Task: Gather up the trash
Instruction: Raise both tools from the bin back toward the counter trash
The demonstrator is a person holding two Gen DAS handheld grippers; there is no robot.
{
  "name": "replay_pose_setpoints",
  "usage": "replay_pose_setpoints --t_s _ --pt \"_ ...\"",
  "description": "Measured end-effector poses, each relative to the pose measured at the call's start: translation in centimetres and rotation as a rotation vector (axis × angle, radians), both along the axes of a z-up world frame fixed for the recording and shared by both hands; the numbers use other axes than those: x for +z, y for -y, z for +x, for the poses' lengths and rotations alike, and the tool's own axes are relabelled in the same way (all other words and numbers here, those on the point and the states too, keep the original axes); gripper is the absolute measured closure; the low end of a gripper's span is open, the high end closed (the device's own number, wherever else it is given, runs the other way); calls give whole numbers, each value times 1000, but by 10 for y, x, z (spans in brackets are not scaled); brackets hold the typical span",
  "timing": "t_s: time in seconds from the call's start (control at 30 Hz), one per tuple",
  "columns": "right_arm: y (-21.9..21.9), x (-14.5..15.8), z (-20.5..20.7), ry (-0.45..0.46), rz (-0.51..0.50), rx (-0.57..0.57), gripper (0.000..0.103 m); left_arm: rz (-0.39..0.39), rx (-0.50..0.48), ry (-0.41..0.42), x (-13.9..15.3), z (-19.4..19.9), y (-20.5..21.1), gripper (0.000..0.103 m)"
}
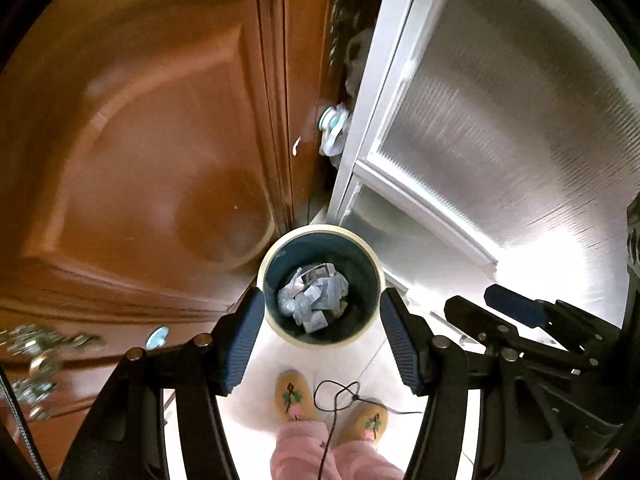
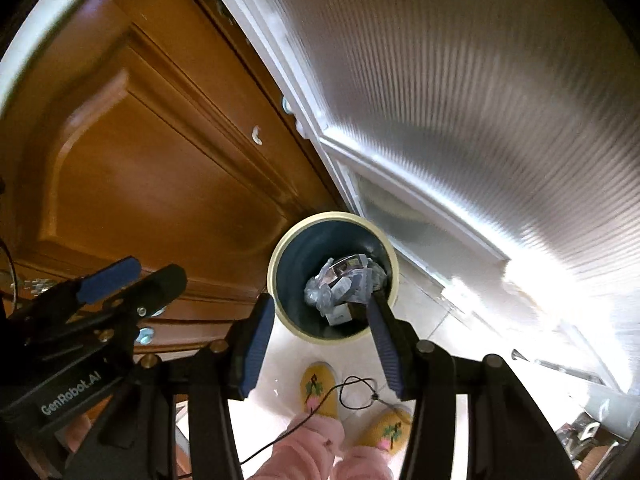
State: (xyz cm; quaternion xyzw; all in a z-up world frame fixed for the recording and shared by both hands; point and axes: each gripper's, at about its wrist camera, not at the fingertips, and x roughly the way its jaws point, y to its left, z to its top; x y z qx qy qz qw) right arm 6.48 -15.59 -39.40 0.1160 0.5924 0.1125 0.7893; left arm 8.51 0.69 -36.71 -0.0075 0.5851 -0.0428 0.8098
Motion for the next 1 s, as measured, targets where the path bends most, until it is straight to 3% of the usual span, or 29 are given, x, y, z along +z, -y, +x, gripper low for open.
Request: replay_pose_setpoints --t_s 0.33,0.5,0.73,1.0 --pt "21 134 -21 75 -20 38 54 3 -2 11 127 -26 15 45" --pt "31 211 -32 166 -59 62 54 -19 -31 45 192 -34 22 45" --pt "51 299 -43 301 -76 80 54 15 -48 178 285 -34 26 39" --pt "76 359 -36 416 -72 89 54 36 -45 315 366 -17 26 35"
